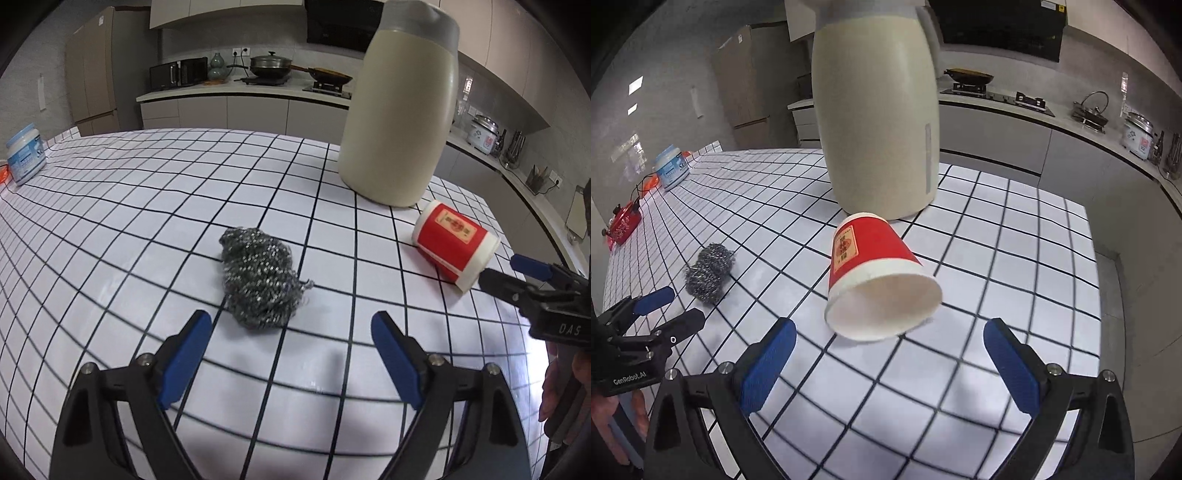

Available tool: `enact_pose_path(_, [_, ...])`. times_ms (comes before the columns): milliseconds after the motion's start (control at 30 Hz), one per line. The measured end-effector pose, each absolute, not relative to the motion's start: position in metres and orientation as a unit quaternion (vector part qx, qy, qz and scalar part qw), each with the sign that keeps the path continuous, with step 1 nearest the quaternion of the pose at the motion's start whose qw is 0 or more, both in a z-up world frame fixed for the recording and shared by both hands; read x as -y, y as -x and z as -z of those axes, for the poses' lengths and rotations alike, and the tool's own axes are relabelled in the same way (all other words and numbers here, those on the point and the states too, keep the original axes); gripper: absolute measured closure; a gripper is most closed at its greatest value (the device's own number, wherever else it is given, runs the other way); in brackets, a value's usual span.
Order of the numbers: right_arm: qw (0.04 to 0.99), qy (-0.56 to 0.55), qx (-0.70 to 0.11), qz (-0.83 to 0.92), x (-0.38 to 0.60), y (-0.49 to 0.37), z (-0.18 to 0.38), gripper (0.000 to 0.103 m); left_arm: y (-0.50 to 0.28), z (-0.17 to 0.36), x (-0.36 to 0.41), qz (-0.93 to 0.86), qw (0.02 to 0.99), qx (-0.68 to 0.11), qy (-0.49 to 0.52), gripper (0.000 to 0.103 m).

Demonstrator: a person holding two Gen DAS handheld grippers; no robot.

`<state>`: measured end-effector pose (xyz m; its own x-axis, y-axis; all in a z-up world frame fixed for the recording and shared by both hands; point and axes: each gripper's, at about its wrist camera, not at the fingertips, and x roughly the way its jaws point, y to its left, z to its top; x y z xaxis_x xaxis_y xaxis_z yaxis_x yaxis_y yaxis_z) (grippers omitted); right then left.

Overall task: Collect trash
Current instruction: 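Grasp the steel scouring pad with the left tool while the right tool grasps the red paper cup, then lift the scouring pad and red cup and carry both over the black bin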

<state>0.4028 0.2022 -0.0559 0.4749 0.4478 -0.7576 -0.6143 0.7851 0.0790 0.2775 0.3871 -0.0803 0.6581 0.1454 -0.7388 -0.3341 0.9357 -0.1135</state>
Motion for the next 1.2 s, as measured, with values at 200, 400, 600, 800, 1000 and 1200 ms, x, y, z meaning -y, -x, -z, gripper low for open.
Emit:
enact_pose_path(200, [0.846,0.111,-0.414,-0.317,-0.216,-0.428,0.071,0.000,-0.294,0.085,-0.393,-0.131,0.903,-0.388,0.129,0.015])
enact_pose_path(400, [0.837,0.109,-0.420,-0.333,-0.226,-0.436,0.080,0.021,-0.299,0.091,-0.402,-0.128,0.898,-0.396,0.141,0.025])
enact_pose_path(600, [0.841,0.089,-0.418,-0.333,-0.222,-0.434,0.077,0.033,-0.300,0.092,-0.411,-0.113,0.897,-0.397,0.159,0.053])
enact_pose_path(800, [0.839,0.077,-0.419,-0.337,-0.215,-0.426,0.072,0.043,-0.290,0.081,-0.404,-0.101,0.907,-0.381,0.149,0.061])
enact_pose_path(1000, [0.842,0.068,-0.415,-0.337,-0.202,-0.414,0.066,0.049,-0.282,0.071,-0.383,-0.085,0.913,-0.376,0.130,0.061])
enact_pose_path(1200, [0.843,0.060,-0.410,-0.344,-0.188,-0.398,0.056,0.051,-0.278,0.069,-0.369,-0.076,0.914,-0.379,0.126,0.061])
